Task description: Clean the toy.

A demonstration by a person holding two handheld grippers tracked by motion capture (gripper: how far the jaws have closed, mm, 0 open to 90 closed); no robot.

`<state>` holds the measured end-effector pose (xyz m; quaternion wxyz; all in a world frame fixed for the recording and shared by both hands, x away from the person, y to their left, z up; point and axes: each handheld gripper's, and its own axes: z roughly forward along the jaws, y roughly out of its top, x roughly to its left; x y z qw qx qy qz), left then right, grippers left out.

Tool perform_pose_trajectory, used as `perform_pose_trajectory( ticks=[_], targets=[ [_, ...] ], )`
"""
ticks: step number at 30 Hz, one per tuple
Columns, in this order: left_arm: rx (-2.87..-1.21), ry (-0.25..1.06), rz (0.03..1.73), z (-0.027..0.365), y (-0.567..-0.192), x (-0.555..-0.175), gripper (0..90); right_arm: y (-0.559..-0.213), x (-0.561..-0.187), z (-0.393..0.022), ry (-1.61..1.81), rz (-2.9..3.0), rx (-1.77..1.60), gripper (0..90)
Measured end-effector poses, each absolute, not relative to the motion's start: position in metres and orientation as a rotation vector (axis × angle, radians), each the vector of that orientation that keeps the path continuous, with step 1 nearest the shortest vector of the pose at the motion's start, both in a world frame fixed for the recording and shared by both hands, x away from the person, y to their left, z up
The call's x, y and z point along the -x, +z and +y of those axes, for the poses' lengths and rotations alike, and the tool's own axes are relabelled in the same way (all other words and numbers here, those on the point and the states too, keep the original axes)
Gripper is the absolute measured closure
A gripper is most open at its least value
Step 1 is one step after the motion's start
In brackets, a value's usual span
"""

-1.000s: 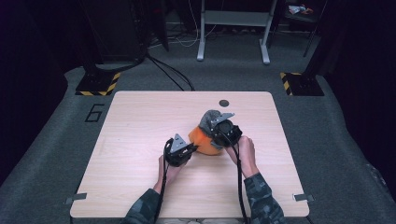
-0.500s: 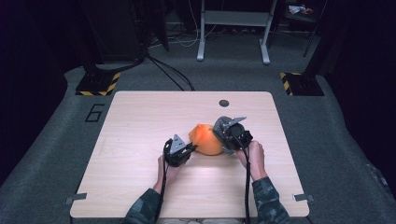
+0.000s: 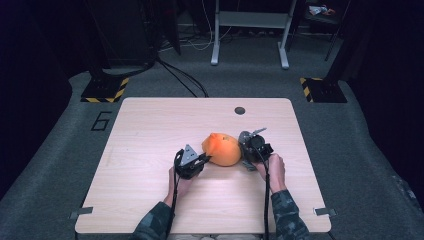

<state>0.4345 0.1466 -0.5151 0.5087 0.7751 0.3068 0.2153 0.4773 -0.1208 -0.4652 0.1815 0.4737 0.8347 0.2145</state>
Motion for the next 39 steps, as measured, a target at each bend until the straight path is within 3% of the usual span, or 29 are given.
perform_pose_trajectory(
  ticks=[6, 15, 23, 39],
  targets=[
    [-1.869, 0.527, 0.721, 0.146, -0.515, -0.434, 81.1, -0.429, -0.465, -0.119, 0.717, 2.301, -1.234, 67.4],
    [-1.857, 0.518, 0.715, 0.145, -0.515, -0.434, 80.9, -0.387, -0.446, -0.072, 0.839, 2.315, -0.993, 67.2],
    [-1.852, 0.512, 0.717, 0.145, -0.516, -0.434, 80.7, -0.398, -0.453, -0.043, 0.831, 2.361, -0.912, 66.9],
    [-1.857, 0.519, 0.713, 0.145, -0.516, -0.434, 80.6, -0.406, -0.457, -0.076, 0.811, 2.344, -1.022, 66.9]
  ],
)
